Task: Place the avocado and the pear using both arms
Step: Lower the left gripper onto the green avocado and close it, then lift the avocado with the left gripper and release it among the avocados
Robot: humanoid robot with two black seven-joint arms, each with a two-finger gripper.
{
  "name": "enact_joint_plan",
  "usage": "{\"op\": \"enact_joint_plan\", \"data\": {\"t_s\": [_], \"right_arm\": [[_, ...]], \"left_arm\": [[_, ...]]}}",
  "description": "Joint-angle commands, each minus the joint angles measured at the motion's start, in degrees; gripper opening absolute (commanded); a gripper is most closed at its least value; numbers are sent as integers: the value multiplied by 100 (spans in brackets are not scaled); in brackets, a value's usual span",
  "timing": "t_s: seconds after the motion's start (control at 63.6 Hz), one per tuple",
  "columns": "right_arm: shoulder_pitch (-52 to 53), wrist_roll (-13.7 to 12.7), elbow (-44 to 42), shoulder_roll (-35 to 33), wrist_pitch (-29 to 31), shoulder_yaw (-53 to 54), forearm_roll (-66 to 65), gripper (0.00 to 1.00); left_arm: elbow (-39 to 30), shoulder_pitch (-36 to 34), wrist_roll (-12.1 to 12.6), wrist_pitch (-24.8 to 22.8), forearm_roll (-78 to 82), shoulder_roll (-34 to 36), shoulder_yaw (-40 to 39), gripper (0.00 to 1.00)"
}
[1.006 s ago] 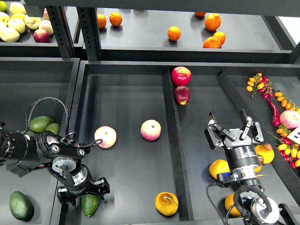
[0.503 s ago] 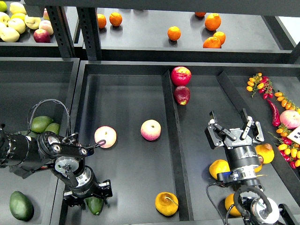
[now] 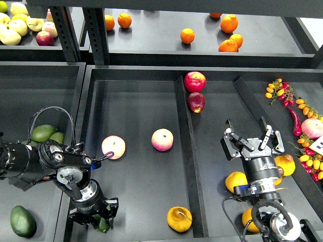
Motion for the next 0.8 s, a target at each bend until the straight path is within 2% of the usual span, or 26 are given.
{"op": "enact_joint_plan", "data": {"t_s": [0.0, 0.11, 0.409, 0.786], "right_arm": [[1, 3, -2, 0, -1, 0, -2, 100], [1, 3, -2, 0, -1, 0, -2, 100], [1, 3, 7, 0, -1, 0, -2, 100], [1, -5, 7, 0, 8, -9, -2, 100]], "left_arm": [[-5, -24, -1, -7, 2, 3, -25, 23], [-5, -24, -1, -7, 11, 12, -201, 20], [-93, -253, -1, -7, 11, 135, -245, 20], [-453, -709, -1, -7, 2, 882, -245, 20]]}}
